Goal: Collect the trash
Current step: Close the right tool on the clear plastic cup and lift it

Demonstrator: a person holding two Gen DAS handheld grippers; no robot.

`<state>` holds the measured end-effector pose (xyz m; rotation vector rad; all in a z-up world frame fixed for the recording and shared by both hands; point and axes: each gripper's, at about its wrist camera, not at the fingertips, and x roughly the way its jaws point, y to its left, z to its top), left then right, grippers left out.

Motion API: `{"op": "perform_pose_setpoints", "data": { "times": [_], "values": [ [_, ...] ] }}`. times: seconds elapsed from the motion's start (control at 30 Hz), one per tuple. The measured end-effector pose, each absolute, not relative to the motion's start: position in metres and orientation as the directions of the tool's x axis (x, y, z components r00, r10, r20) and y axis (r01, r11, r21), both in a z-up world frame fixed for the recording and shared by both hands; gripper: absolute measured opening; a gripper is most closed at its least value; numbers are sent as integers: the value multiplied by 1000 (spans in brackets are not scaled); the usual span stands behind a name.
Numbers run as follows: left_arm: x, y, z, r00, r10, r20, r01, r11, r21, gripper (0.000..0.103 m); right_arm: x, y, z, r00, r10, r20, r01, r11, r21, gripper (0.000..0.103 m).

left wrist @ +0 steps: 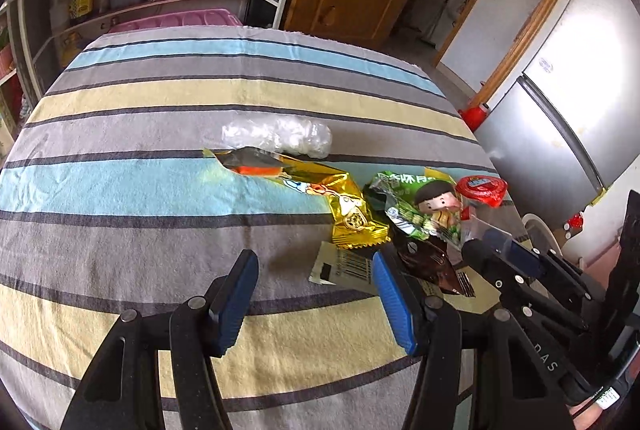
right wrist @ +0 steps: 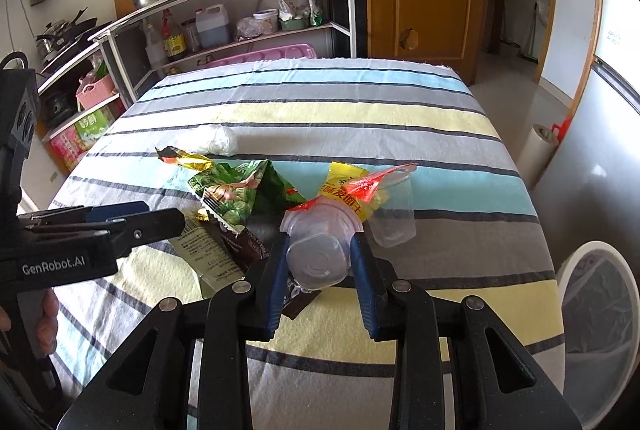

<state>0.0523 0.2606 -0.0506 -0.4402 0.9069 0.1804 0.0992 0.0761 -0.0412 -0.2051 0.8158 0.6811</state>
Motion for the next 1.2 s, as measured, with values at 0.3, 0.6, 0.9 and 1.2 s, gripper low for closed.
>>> {"op": "perform_pose_setpoints", "data": {
  "times": [0.3, 0.6, 0.9, 1.2],
  "values": [
    [64, 239, -54, 587, -23, -810, -320, 911, -258, 59, 97, 56, -39, 516, 468, -718, -597, 797, 91, 32],
    [56, 222, -51, 569, 63, -820, -312, 939, -145, 62, 93, 49, -35, 520, 478, -707, -597, 796, 99, 32],
    [25, 250, -44, 557, 135, -820, -348, 934, -83, 61, 87, 51, -34, 515, 502, -695, -611, 783, 112, 32],
    [38, 223, -37, 631, 50, -774, -113, 993, -28, 66, 88, 43, -36, 524, 488, -698, -590, 799, 116, 32]
  ]
}}
